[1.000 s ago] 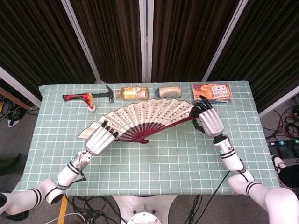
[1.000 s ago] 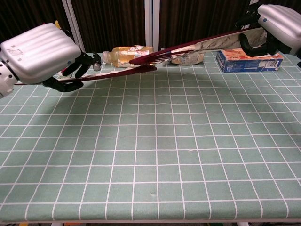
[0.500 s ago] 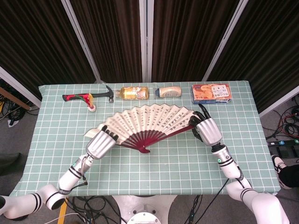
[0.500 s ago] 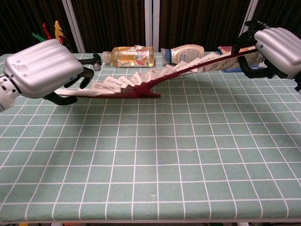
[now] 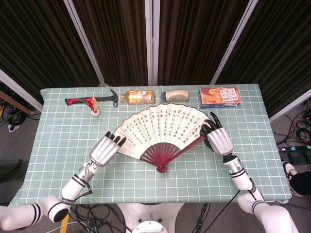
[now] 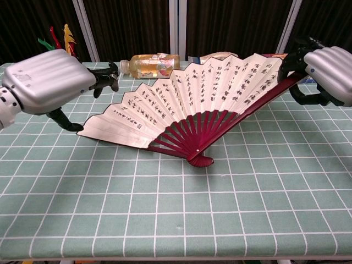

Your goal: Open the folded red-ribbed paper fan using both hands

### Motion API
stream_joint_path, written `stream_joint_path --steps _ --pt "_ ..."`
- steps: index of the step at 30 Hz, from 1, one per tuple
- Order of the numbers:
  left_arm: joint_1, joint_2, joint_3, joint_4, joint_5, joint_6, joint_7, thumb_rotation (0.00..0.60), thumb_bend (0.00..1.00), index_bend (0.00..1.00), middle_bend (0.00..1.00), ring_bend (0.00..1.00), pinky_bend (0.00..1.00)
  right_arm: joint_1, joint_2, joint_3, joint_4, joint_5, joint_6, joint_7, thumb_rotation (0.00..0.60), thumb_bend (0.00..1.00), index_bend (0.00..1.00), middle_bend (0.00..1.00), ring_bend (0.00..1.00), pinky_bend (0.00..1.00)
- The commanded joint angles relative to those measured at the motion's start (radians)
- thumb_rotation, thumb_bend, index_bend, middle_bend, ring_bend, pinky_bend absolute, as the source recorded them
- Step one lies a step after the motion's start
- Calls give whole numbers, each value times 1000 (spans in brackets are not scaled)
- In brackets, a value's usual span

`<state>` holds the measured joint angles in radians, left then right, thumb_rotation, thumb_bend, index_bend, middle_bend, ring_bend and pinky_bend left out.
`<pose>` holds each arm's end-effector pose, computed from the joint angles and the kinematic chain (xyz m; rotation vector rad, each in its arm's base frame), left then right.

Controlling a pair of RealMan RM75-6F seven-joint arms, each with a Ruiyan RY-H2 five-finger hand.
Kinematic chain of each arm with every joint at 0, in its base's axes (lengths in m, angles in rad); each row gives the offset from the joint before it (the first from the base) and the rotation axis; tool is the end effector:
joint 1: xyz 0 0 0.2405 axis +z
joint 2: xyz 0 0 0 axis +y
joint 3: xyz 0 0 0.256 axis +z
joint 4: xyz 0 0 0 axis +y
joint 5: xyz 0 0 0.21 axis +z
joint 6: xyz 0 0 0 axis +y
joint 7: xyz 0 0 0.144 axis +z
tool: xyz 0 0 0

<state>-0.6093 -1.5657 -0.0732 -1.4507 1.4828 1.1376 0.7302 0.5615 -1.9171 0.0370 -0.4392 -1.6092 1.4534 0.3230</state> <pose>-0.1614 0.2948 -0.0149 -1.9842 -0.2451 -0.7839 -0.2598 -0.3366 -0.0057 1.7100 -0.5406 1.1921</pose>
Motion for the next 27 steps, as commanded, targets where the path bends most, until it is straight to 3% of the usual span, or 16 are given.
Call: stream_joint_path --steps 1,3,5,8,9,12,14,22,25,27 --pt "1 21 -19 -22 -24 -1 -30 600 0 229 392 484 404 -25 3 -20 -1 5 -46 -12 600 590 507 366 158 0" --pt "1 34 -28 -33 -36 -3 -51 600 0 229 392 484 401 -41 11 -30 -23 11 -85 -18 600 555 405 302 98 0" --pt "0 45 -33 -39 -41 -3 -68 600 0 229 391 484 395 -53 24 -36 -57 23 -130 -32 600 493 223 209 25 0" --pt "1 52 -39 -38 -42 6 -96 600 0 229 390 484 390 -66 67 -38 -150 47 -203 -49 600 387 20 67 0 0" --pt "3 53 -40 -35 -42 10 -109 600 0 229 389 483 389 -68 89 -36 -193 57 -228 -59 600 341 5 41 0 0" --pt "8 61 -46 -37 -55 16 -153 600 0 229 376 471 381 -67 157 -27 -320 92 -303 -97 600 82 0 0 0 0" --pt "13 67 -52 -39 -59 21 -197 600 0 229 370 468 379 -62 207 -19 -404 117 -351 -125 600 13 0 0 0 0" --pt "58 121 -88 -47 -107 55 -463 600 0 229 317 415 379 -21 438 13 -734 222 -549 -196 600 0 0 0 0 0" --pt "83 147 -99 -41 -121 92 -492 600 0 229 317 415 370 -21 500 37 -804 226 -526 -185 600 0 0 0 0 0" --pt "115 161 -105 -44 -137 136 -509 600 0 231 317 415 364 -42 527 62 -824 217 -440 -196 600 0 0 1 0 0"
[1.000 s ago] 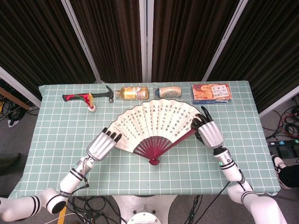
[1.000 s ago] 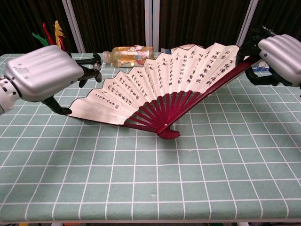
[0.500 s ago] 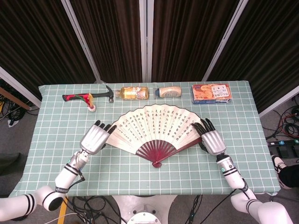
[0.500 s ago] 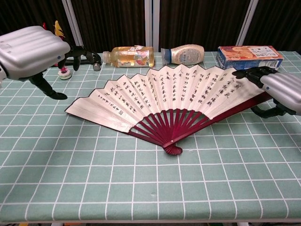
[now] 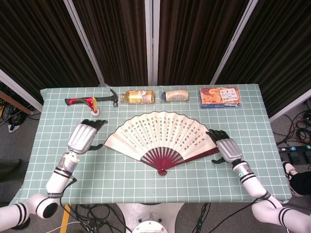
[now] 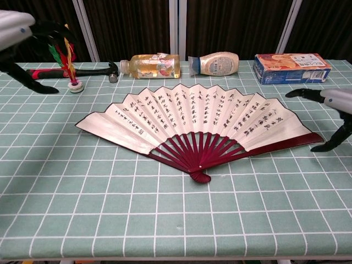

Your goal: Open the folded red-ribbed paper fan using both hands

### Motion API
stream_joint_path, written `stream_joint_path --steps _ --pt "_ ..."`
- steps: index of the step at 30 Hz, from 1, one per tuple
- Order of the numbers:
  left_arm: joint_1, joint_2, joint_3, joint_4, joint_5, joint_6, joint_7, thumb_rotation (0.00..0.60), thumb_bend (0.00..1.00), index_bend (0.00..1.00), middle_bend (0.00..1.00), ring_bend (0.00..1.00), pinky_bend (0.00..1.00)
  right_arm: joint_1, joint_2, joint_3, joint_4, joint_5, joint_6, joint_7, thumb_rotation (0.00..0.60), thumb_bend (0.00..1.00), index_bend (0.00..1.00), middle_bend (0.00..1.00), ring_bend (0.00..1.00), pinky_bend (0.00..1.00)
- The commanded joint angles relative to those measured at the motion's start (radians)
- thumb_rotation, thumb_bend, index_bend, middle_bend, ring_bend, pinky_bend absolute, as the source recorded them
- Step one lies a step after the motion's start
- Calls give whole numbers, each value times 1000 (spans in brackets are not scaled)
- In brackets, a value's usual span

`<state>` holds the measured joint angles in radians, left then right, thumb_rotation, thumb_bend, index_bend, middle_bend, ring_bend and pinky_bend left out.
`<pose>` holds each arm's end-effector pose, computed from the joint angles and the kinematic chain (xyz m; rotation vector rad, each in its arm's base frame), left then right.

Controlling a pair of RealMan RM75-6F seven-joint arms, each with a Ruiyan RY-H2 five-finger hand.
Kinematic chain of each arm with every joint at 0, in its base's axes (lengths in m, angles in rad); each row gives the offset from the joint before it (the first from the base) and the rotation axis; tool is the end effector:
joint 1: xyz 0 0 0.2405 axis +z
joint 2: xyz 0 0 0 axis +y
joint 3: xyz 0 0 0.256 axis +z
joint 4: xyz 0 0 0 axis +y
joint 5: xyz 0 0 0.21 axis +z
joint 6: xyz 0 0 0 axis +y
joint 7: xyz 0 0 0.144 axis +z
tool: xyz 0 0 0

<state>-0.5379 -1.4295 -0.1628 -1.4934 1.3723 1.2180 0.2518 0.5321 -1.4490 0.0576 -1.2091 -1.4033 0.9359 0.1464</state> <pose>-0.1971 0.3183 0.0534 -1.6776 -0.7460 -1.0430 -0.2856 -0.3186 0.0260 1.7827 -1.1071 0.8106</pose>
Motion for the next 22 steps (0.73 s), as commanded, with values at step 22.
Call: stream_joint_path --steps 22 --pt "464 116 158 -3 30 457 -141 600 0 296 306 309 262 -361 314 -4 -293 -52 566 27 600 216 83 149 0 1"
